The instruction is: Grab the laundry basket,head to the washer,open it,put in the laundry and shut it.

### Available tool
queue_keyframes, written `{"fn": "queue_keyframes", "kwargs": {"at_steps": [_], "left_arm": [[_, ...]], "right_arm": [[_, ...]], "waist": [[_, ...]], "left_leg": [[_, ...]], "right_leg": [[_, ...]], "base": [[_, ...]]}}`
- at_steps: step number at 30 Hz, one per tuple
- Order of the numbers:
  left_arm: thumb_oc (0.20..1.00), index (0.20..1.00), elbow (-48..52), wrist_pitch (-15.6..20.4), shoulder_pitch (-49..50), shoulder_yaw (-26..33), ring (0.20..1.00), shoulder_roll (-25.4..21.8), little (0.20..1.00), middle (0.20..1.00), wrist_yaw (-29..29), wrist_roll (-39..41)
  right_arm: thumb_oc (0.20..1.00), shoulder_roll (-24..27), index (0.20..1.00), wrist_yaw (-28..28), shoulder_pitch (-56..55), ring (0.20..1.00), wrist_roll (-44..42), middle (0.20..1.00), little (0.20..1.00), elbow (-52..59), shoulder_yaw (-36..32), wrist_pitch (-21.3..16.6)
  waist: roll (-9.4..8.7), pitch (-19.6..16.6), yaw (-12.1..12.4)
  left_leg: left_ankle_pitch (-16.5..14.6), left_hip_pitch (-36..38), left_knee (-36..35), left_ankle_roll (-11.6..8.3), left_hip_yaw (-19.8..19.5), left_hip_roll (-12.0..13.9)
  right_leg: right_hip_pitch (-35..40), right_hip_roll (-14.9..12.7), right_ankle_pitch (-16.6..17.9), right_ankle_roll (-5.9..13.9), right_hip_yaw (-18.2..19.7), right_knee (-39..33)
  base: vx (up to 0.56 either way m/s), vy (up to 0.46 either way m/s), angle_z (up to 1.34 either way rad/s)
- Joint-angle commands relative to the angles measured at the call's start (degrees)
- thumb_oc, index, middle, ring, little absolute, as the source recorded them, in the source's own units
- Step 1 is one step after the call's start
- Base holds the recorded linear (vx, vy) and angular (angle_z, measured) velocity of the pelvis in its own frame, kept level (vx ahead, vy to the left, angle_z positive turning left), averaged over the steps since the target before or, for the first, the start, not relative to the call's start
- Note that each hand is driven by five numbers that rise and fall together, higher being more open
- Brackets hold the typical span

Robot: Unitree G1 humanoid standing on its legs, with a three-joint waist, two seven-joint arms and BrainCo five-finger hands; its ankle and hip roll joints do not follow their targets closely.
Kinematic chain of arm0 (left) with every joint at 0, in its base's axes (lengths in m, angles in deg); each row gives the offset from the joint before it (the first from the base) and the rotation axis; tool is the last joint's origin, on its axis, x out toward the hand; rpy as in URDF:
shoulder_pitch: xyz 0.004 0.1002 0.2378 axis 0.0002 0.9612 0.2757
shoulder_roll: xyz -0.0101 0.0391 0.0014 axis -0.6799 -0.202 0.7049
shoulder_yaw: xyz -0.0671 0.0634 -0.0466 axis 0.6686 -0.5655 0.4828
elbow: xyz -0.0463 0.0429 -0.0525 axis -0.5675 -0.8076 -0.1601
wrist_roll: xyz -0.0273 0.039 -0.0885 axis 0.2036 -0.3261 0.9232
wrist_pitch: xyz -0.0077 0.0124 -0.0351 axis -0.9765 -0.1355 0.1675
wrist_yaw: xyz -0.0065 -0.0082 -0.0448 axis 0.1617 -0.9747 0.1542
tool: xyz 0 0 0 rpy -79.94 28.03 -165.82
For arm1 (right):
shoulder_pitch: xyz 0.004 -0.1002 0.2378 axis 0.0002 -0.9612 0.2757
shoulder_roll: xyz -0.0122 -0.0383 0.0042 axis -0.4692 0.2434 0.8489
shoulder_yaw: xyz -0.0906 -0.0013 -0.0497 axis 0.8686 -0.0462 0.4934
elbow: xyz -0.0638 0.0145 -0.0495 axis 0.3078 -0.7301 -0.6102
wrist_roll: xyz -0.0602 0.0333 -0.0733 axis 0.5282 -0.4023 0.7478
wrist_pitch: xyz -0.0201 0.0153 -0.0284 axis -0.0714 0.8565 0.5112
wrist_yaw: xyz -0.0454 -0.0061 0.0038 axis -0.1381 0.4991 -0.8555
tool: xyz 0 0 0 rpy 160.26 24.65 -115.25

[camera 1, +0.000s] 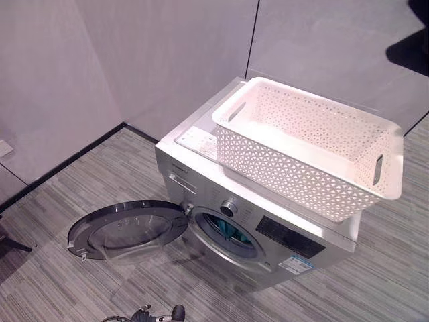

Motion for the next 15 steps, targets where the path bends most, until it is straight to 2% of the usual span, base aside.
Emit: {"fn": "queue_keyframes", "kwargs": {"at_steps": [1,3,4,5,6,8,10,11,15], "left_arm": [[1.0,1.0,-3.39,0.79,-1.56,3.29,1.0,-0.76,1.0,1.0,0.39,-1.45],[1.0,1.0,-3.16,0.69,-1.38,3.44,1.0,-0.84,1.0,1.0,0.26,-1.59],[1.0,1.0,-2.79,0.75,-1.21,4.12,1.0,-0.04,1.0,1.0,0.05,-1.74],[1.0,1.0,-2.75,0.74,-1.26,3.51,1.0,-0.8,1.0,1.0,0.06,-1.79],[1.0,1.0,-2.54,0.75,-1.14,3.76,1.0,-0.48,1.0,1.0,-0.03,-1.93],[1.0,1.0,-2.28,0.61,-1.27,4.48,1.0,-0.57,1.0,1.0,-0.04,-2.19],[1.0,1.0,-2.31,0.46,-1.46,5.28,1.0,-0.54,1.0,1.0,-0.05,-2.24],[1.0,1.0,-2.29,0.46,-1.42,5.09,1.0,-0.69,1.0,1.0,-0.06,-2.25],[1.0,1.0,-2.02,0.7,-1.56,5.38,1.0,-0.19,1.0,1.0,-0.43,-2.15]], "right_arm": [[0.2,2.16,0.2,-1.99,-9.25,0.2,2.56,0.2,0.2,4.89,-9.58,0.29],[0.2,0.67,0.2,-1.66,-17.34,0.2,3.02,0.2,0.2,6.84,-16.38,0.5],[0.2,-2.14,0.2,-1.52,-24.85,0.2,3.49,0.2,0.2,9.02,-21.89,0.36],[0.2,-2.84,0.2,-1.36,-29.42,0.2,3.78,0.2,0.2,10.43,-26.36,0.53],[0.2,-7.08,0.2,-1.07,-37.09,0.2,4.39,0.2,0.2,13.66,-31.9,0.39],[0.2,-11.98,0.2,0.16,-45.69,0.2,6.33,0.2,0.2,17.96,-37.17,0.87],[0.2,-19.54,0.2,1.56,-54.21,0.2,5.98,0.2,0.2,21.06,-40.71,0.97],[0.2,-19.81,0.2,1.63,-54.81,0.2,6.04,0.2,0.2,21.38,-41.23,1.0],[0.2,-27.4,0.2,3.28,-61.74,0.2,5.25,0.2,0.2,21.27,-41.97,1.27]], "waist": [[-3.33,-1.37,-2.11],[-3.36,-1.46,-2.39],[-2.68,-1.46,-3.31],[-3.45,-1.49,-2.72],[-3.03,-1.37,-3.2],[-2.76,-1.17,-3.32],[-2.49,-0.85,-3.54],[-2.64,-0.91,-3.38],[-2.16,-0.41,-3.83]], "left_leg": [[-1.96,-1.44,-0.73,2.37,0.4,0.21],[-2.09,-1.27,-0.73,2.44,0.77,0.23],[-2.2,-1.01,-0.73,2.55,1.19,0.25],[-2.21,-1.02,-0.73,2.54,1.17,0.28],[-2.35,-0.75,-0.73,2.63,1.7,0.29],[-2.47,-0.48,-0.73,2.75,2.18,0.31],[-2.52,-0.3,-0.73,2.86,2.58,0.31],[-2.53,-0.29,-0.73,2.85,2.57,0.31],[-2.37,-0.4,-0.73,2.88,2.73,0.3]], "right_leg": [[0.42,-1.91,-0.1,1.64,2.72,-0.01],[0.4,-1.91,-0.05,1.67,3.05,-0.01],[0.3,-2.01,0.01,1.72,3.45,-0.01],[0.31,-1.98,0.02,1.72,3.43,-0.01],[0.15,-2.08,0.09,1.78,3.85,-0.01],[-0.01,-2.12,0.09,1.8,4.42,-0.01],[-0.2,-2.11,0.04,1.67,4.93,-0.01],[-0.19,-2.11,0.03,1.66,4.92,-0.01],[-0.43,-2.17,0.13,1.49,4.97,-0.01]], "base": [[0.0,0.019,-0.21],[0.0,0.01,-0.22],[0.0,-0.002,-0.18],[0.0,0.002,-0.14],[0.0,0.008,-0.08],[0.0,0.012,-0.17],[0.0,0.0,-0.2],[0.0,-0.004,-0.12],[0.0,-0.007,-0.13]]}}
